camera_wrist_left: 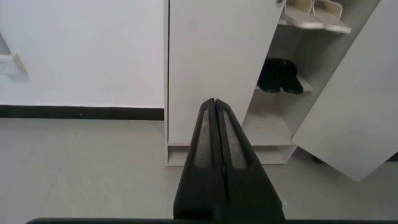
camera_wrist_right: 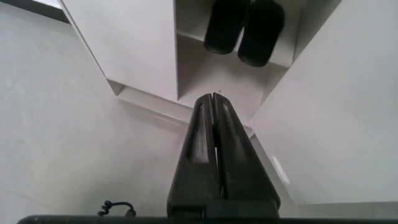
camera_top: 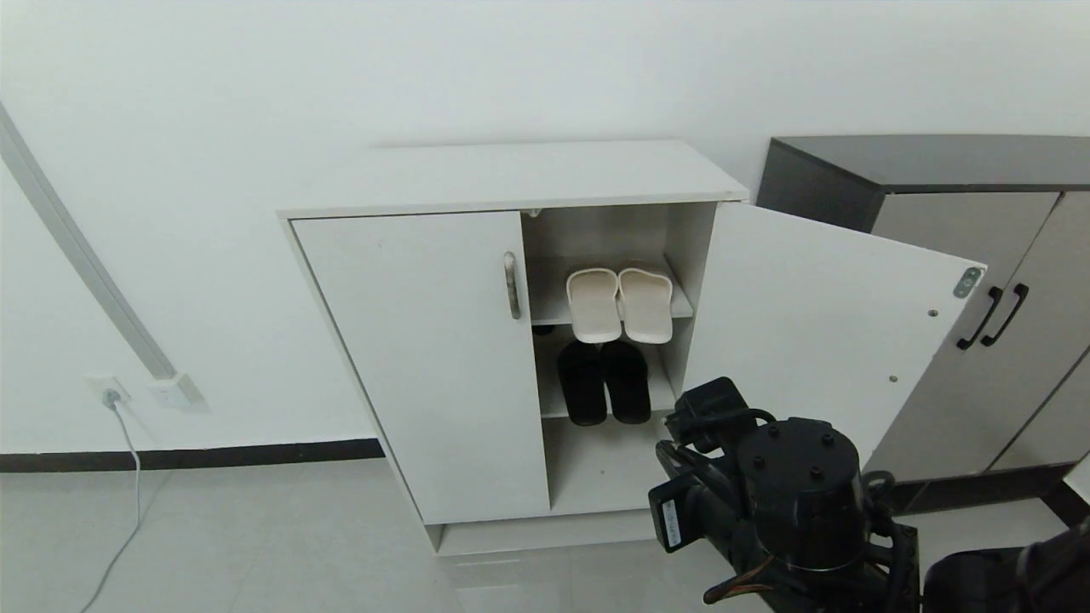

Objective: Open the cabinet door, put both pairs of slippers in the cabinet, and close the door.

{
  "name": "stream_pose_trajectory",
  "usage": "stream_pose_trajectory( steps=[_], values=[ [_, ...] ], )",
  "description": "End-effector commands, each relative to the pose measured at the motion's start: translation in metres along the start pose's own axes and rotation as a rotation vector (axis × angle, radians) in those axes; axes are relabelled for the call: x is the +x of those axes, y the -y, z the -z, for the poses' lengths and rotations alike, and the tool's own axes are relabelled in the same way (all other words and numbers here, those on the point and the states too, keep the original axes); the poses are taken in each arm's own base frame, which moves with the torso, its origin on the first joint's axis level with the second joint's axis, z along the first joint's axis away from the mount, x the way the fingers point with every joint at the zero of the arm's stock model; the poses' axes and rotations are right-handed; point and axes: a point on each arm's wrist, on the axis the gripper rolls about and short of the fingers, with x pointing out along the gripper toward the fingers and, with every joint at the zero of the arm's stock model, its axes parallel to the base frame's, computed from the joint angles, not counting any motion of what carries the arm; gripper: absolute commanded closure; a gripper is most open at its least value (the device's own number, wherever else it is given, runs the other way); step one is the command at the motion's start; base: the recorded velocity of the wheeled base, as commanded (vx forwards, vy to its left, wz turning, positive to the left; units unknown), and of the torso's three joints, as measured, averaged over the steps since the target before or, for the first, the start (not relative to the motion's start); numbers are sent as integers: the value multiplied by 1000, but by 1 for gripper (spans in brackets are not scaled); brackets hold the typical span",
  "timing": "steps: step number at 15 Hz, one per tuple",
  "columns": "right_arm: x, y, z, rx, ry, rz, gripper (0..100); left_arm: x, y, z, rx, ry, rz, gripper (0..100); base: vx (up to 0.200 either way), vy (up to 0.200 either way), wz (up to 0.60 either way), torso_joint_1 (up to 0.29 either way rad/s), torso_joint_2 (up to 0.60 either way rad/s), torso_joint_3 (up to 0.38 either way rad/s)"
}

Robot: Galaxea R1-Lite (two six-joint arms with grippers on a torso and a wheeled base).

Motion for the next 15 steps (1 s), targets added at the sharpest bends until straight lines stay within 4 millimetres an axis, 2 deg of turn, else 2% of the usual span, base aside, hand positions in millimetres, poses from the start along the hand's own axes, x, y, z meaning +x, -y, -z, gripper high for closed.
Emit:
stream_pose_trajectory(
  steps=[1, 15],
  values=[
    [0, 0, 0, -1, 0, -2, 100, 0, 0, 0, -1, 1, 1, 100, 0, 0, 0, 154, -471, -330],
    [-1, 4, 2, -3, -8, -19, 100, 0, 0, 0, 1, 1, 1, 100, 0, 0, 0, 200, -513, -316]
  ],
)
